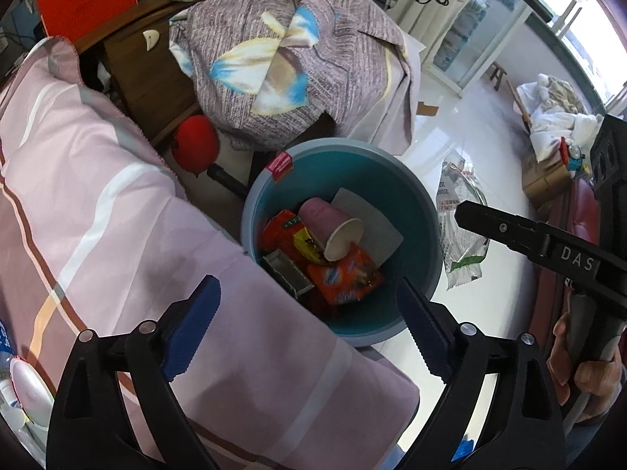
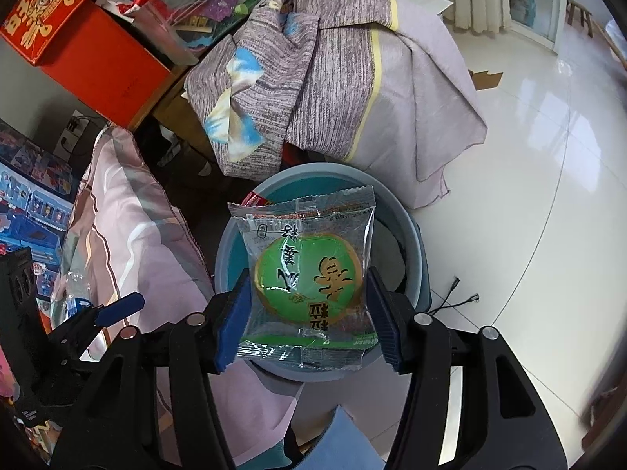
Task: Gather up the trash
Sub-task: 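Open both tools to drop the packets into the teal bin, then move both tools back over the table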
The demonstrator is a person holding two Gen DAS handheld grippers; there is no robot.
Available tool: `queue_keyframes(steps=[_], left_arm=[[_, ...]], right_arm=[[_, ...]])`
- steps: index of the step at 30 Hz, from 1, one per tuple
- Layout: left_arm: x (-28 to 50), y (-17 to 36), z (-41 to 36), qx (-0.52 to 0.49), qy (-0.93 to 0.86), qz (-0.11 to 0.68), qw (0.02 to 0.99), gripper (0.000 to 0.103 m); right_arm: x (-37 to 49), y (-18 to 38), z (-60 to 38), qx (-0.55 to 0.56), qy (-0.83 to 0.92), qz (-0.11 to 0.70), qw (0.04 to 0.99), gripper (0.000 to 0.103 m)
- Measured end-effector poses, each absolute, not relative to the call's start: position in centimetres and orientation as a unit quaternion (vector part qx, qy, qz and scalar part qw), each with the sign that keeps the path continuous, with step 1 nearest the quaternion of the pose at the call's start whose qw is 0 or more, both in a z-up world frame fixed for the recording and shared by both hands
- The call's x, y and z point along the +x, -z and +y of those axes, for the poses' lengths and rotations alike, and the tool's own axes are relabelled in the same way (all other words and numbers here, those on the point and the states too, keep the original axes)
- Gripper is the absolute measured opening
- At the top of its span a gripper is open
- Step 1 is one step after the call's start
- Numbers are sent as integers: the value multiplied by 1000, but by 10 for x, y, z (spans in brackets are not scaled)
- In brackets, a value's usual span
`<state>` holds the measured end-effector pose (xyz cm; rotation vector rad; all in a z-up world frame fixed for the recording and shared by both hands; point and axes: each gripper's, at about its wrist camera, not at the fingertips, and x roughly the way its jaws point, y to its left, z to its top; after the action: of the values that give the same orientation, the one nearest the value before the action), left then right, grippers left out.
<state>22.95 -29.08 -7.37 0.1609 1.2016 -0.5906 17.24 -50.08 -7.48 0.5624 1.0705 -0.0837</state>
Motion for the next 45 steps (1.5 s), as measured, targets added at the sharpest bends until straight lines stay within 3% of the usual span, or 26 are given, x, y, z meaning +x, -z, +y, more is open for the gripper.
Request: queue_keyframes(steps=[5, 19, 45], left_arm=[[226, 72, -285, 68, 275, 556, 781, 93], [212, 66, -264, 50, 276, 551, 786, 96], [178, 35, -166, -20, 260, 510, 820, 99]], right_arm=[[172, 75, -495, 258, 39, 509, 820, 71], [162, 73, -486, 245, 71, 524, 813, 83], [150, 38, -381, 171, 44, 538, 824, 85]])
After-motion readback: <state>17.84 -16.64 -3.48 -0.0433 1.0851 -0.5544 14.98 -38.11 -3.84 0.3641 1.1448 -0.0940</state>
